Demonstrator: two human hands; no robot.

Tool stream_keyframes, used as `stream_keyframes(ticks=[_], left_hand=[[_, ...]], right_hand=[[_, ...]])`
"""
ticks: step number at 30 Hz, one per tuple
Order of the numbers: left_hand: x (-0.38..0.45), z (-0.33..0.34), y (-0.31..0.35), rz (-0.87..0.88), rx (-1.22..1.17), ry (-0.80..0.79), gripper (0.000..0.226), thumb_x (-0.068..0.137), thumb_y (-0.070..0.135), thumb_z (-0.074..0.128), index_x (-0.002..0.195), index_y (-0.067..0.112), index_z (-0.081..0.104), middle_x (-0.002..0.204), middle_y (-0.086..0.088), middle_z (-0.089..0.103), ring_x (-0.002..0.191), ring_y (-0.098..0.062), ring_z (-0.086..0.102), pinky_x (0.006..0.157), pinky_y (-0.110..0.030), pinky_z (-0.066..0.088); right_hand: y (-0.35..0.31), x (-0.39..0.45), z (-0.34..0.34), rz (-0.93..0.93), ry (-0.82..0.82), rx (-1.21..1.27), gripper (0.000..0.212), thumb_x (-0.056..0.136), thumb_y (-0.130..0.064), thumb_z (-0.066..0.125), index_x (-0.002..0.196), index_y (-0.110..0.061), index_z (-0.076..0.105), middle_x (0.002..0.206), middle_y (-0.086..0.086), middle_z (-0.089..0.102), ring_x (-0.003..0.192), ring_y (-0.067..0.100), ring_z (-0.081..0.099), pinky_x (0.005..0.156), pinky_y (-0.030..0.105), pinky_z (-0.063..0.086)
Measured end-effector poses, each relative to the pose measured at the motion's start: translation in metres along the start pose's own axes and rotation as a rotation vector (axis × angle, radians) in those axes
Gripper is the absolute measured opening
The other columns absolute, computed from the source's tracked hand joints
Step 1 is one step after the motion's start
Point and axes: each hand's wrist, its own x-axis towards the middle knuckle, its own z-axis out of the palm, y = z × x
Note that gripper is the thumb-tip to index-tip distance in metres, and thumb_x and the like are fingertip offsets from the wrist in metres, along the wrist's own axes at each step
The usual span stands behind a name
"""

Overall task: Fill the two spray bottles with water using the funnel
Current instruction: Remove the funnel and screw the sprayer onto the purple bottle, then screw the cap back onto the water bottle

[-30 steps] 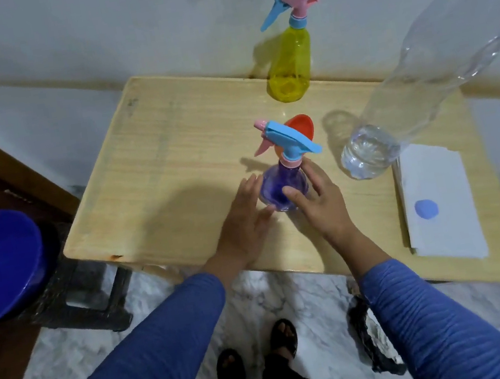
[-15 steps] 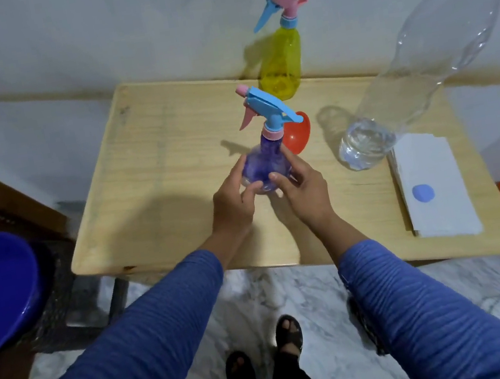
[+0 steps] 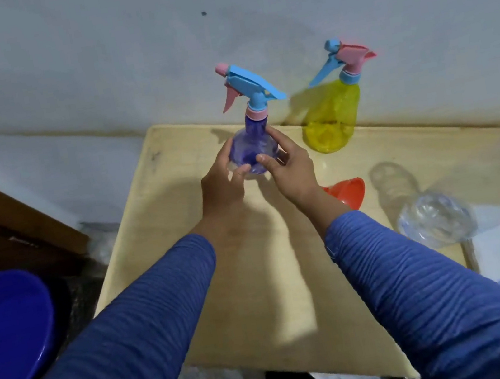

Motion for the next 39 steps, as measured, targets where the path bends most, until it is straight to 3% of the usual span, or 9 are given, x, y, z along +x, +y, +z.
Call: stream_keyframes(ticks=[7, 11, 17, 20, 23, 27, 31, 35, 39], left_hand=[[0.052, 0.021, -0.023, -0.077, -0.012, 0.007, 0.054, 0.09, 0.018, 0.058, 0.14, 0.025, 0.039, 0.123, 0.007, 0.059, 0.105, -0.004, 0.052, 0.085, -0.01, 0.035], [0.063, 0.026, -0.028, -0.046, 0.034, 0.026, 0.054, 0.092, 0.019, 0.056, 0.142, 0.024, 0.037, 0.129, 0.002, 0.057, 0.108, -0.002, 0.05, 0.087, -0.006, 0.031], [0.067, 0.027, -0.032, -0.022, 0.039, 0.055, 0.055, 0.09, 0.018, 0.059, 0.141, 0.022, 0.038, 0.128, -0.001, 0.059, 0.107, -0.003, 0.052, 0.089, -0.006, 0.033], [0.069, 0.024, -0.029, -0.038, 0.043, 0.02, 0.057, 0.09, 0.018, 0.059, 0.142, 0.021, 0.036, 0.13, -0.002, 0.057, 0.111, -0.007, 0.053, 0.085, -0.002, 0.032], [0.07, 0.02, -0.02, -0.138, 0.076, -0.062, 0.068, 0.089, 0.026, 0.059, 0.147, 0.018, 0.023, 0.141, -0.002, 0.046, 0.126, -0.018, 0.045, 0.093, -0.014, 0.029], [0.061, 0.008, -0.017, -0.095, 0.398, -0.172, 0.069, 0.09, 0.032, 0.057, 0.145, 0.008, 0.022, 0.149, -0.009, 0.031, 0.135, -0.024, 0.032, 0.102, -0.022, 0.026], [0.047, -0.013, -0.011, -0.195, 0.716, -0.388, 0.069, 0.092, 0.042, 0.051, 0.144, 0.006, 0.023, 0.149, -0.013, 0.028, 0.137, -0.028, 0.026, 0.109, -0.038, 0.028], [0.027, -0.036, 0.015, -0.185, 0.903, -0.403, 0.062, 0.09, 0.048, 0.05, 0.134, 0.007, 0.035, 0.136, -0.013, 0.042, 0.124, -0.029, 0.041, 0.096, -0.039, 0.038], [0.007, -0.062, 0.051, -0.036, 1.029, -0.291, 0.075, 0.092, 0.049, 0.046, 0.145, 0.004, 0.017, 0.146, -0.014, 0.031, 0.136, -0.031, 0.025, 0.107, -0.042, 0.027]], right_hand=[[0.02, 0.057, 0.013, 0.028, -0.014, 0.004, 0.054, 0.082, -0.001, 0.063, 0.133, -0.013, 0.05, 0.13, 0.005, 0.056, 0.116, 0.02, 0.057, 0.104, 0.035, 0.045], [0.023, 0.07, 0.015, -0.003, -0.016, -0.009, 0.054, 0.082, -0.001, 0.064, 0.133, -0.011, 0.05, 0.131, 0.007, 0.055, 0.116, 0.014, 0.053, 0.098, 0.014, 0.042], [0.032, 0.074, 0.017, -0.048, -0.029, -0.088, 0.055, 0.084, -0.01, 0.065, 0.136, -0.015, 0.046, 0.134, 0.005, 0.052, 0.121, 0.015, 0.05, 0.106, 0.03, 0.041], [0.029, 0.07, 0.016, 0.031, -0.047, -0.105, 0.07, 0.085, -0.023, 0.066, 0.145, -0.018, 0.03, 0.144, 0.002, 0.044, 0.129, 0.014, 0.045, 0.11, 0.035, 0.038], [0.023, 0.063, 0.008, 0.075, -0.066, -0.301, 0.085, 0.084, -0.037, 0.066, 0.149, -0.013, 0.017, 0.152, 0.006, 0.033, 0.139, 0.02, 0.033, 0.114, 0.034, 0.03], [0.013, 0.052, -0.003, 0.131, -0.166, -0.68, 0.072, 0.086, -0.03, 0.062, 0.143, -0.004, 0.028, 0.147, 0.015, 0.036, 0.134, 0.028, 0.036, 0.108, 0.033, 0.032], [0.001, 0.043, -0.004, 0.217, -0.358, -1.048, 0.045, 0.078, -0.033, 0.051, 0.114, -0.005, 0.055, 0.123, 0.015, 0.055, 0.106, 0.032, 0.055, 0.08, 0.032, 0.043], [-0.022, 0.026, -0.021, 0.254, -0.41, -1.169, 0.048, 0.088, -0.028, 0.053, 0.129, -0.006, 0.046, 0.133, 0.014, 0.047, 0.123, 0.031, 0.048, 0.094, 0.037, 0.043], [-0.055, 0.006, -0.035, 0.159, -0.316, -1.185, 0.056, 0.089, -0.025, 0.053, 0.139, -0.008, 0.033, 0.143, 0.012, 0.037, 0.132, 0.029, 0.039, 0.102, 0.039, 0.039]])
